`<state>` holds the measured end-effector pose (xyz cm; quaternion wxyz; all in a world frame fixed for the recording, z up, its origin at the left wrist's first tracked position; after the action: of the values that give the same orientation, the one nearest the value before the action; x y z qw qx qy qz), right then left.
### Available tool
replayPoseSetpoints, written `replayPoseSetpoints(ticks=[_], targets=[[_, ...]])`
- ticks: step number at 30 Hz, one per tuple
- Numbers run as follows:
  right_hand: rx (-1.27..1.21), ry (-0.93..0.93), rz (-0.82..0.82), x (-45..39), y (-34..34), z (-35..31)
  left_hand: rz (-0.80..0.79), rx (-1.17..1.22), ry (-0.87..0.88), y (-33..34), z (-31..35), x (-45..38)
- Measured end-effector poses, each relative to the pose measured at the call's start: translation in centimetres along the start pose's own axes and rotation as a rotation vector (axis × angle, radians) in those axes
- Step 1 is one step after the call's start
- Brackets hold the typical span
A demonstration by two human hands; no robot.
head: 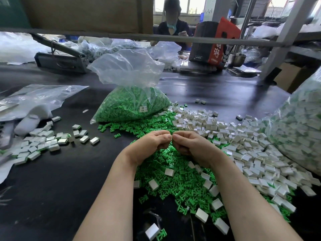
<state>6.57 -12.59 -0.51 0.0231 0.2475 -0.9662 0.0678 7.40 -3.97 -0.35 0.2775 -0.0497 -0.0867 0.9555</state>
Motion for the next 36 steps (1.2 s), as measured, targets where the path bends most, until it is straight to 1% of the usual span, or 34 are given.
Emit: replayPoseSetpoints(ticks=[6, 10, 13, 18, 21, 25, 30, 33, 36], targets=[[0.078, 0.001, 0.01, 0.0, -0.1, 0.1, -0.006, -0.002, -0.009, -0.2, -0.2, 0.1], [0.091, -0.016, 0.034, 0.2, -0.4, -0.2, 0.0, -0.028, -0.02, -0.4, -0.4, 0.2], [0.121, -0.016, 0.065, 0.1, -0.6, -0.2, 0.018, -0.054, 0.001, -0.7, 0.0, 0.3], [-0.006, -0.015, 0.06, 0.4, -0.6, -0.5, 0.062, -0.199, 0.033, -1.6, 0.9, 0.2], [-0.01, -0.017, 0.064, 0.7, -0.7, -0.8, 0.091, -0.247, 0.021, -2.1, 0.8, 0.0], [-0.005, -0.007, 0.074, 0.6, -0.7, -0.7, 0.153, -0.197, 0.059, -2.7, 1.2, -0.1], [-0.104, 0.027, 0.098, 0.2, -1.1, -0.1, 0.169, -0.1, 0.084, -2.5, 1.5, 0.1], [-0.157, 0.067, 0.075, 0.0, -1.0, 0.3, 0.235, -0.105, 0.118, -3.0, 2.0, 0.2], [-0.225, 0.078, 0.017, -0.1, -0.5, 0.6, 0.273, -0.102, 0.142, -2.8, 2.4, 0.0]])
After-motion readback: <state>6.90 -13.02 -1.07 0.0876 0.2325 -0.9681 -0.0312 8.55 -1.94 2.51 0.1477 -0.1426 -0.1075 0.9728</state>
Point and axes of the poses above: each hand's wrist, its own x-axis away from the middle knuckle, its own y-axis out of the palm, z = x × y, the point moved 9 cm from there along -x, towards the middle knuckle, and after that the axes turned 4 degrees about y, right-handed, at the moved point
